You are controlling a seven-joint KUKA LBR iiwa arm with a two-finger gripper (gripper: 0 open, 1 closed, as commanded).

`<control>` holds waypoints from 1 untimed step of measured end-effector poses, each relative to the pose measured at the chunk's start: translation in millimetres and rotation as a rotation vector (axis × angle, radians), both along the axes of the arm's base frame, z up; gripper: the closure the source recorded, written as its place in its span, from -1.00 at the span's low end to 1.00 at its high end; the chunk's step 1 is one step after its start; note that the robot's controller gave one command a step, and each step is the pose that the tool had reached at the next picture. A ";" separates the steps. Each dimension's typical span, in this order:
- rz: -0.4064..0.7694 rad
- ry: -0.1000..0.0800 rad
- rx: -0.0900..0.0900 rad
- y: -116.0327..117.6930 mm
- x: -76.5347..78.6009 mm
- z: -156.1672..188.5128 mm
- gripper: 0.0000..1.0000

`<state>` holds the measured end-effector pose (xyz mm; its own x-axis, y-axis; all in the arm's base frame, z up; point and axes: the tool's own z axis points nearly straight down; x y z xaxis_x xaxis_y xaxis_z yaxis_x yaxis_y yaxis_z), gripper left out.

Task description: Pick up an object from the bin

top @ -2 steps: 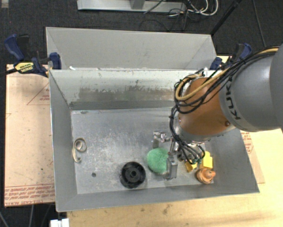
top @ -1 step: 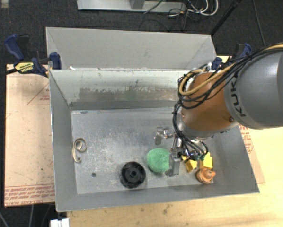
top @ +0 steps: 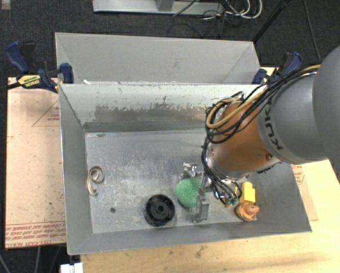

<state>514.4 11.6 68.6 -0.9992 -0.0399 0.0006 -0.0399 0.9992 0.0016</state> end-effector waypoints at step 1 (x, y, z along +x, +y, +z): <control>-0.128 -0.002 0.000 -3.8 2.4 1.0 1.00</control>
Offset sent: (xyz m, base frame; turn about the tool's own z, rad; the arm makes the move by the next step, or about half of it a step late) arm 0.0000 0.0000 0.0000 0.0000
